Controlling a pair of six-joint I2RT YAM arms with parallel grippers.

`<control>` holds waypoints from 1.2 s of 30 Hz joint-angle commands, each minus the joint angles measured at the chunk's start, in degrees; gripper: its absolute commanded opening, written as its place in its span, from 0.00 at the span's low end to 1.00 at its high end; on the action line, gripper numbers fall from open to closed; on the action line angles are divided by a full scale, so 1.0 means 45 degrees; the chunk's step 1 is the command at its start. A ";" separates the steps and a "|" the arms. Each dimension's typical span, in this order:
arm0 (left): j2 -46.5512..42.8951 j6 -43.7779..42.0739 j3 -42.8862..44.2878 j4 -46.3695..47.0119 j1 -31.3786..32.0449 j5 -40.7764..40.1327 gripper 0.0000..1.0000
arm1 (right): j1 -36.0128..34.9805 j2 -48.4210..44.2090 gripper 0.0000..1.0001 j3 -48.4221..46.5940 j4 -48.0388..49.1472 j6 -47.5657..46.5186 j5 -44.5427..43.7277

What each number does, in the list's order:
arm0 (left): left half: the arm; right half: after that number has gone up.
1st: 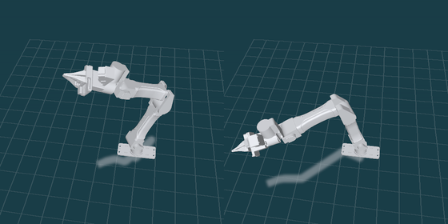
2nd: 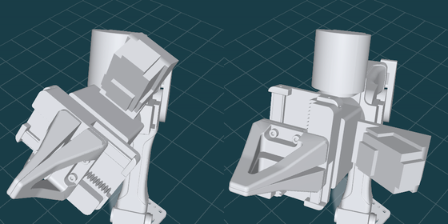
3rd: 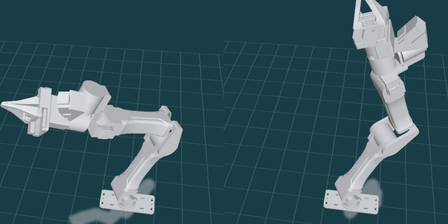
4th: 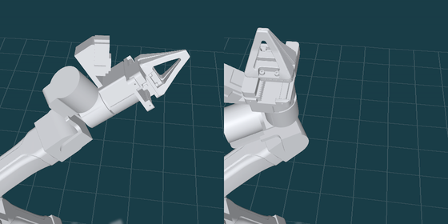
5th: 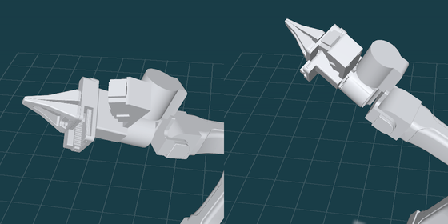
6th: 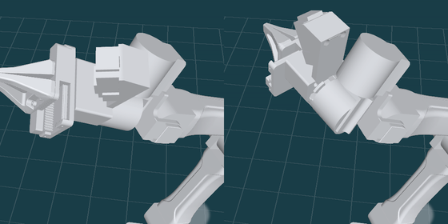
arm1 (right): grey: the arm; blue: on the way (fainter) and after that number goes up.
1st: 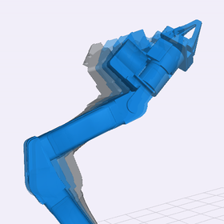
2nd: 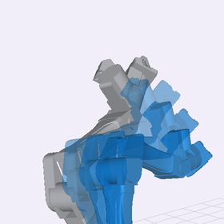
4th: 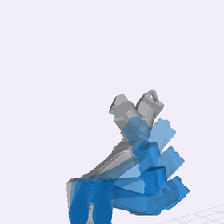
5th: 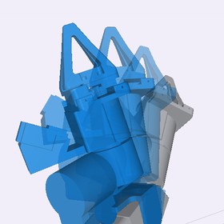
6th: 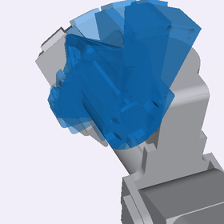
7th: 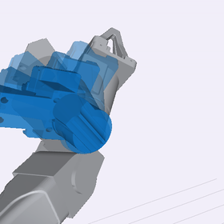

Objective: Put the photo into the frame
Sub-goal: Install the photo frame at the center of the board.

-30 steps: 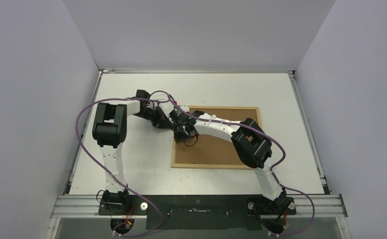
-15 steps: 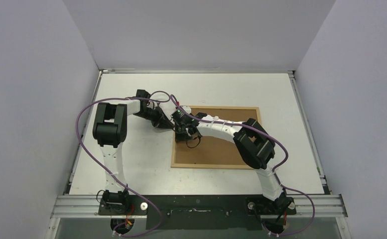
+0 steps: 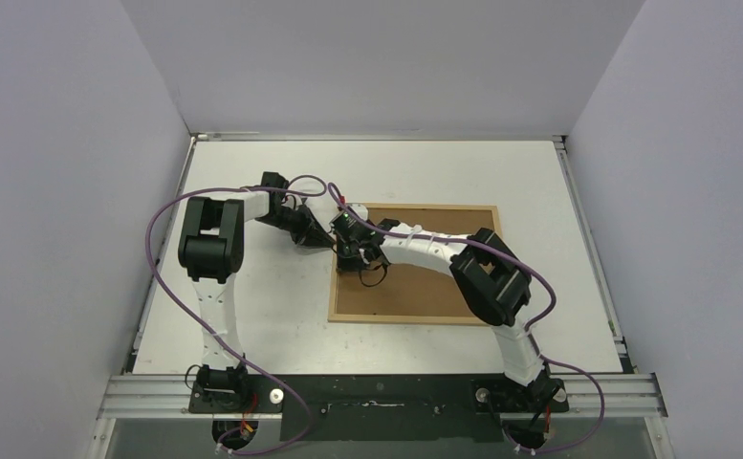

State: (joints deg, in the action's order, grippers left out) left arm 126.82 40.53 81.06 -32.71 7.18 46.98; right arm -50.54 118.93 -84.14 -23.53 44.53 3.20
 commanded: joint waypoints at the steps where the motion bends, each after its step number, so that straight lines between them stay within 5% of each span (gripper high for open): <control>1: 0.1426 -0.0713 -0.0747 -0.1149 0.0044 -0.4171 0.03 | 0.0507 0.1130 0.07 0.1344 -0.3170 -0.0854 -0.2040; 21: 0.1543 -0.0726 -0.0669 -0.1215 0.0030 -0.4183 0.03 | 0.0780 0.0302 0.07 0.1922 -0.1498 -0.0345 -0.1431; 30: 0.1582 -0.0723 -0.0708 -0.1105 0.0062 -0.3918 0.02 | 0.0508 0.0496 0.48 0.1580 -0.1143 -0.0675 -0.0938; 36: 0.1582 -0.0726 -0.0727 -0.1081 0.0059 -0.3862 0.03 | 0.0286 0.0851 0.47 0.1348 -0.1853 -0.1004 -0.1451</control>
State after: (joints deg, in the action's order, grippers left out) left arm 127.24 40.69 81.43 -33.21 7.07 47.40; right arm -49.39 116.79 -81.08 -19.75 43.48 3.62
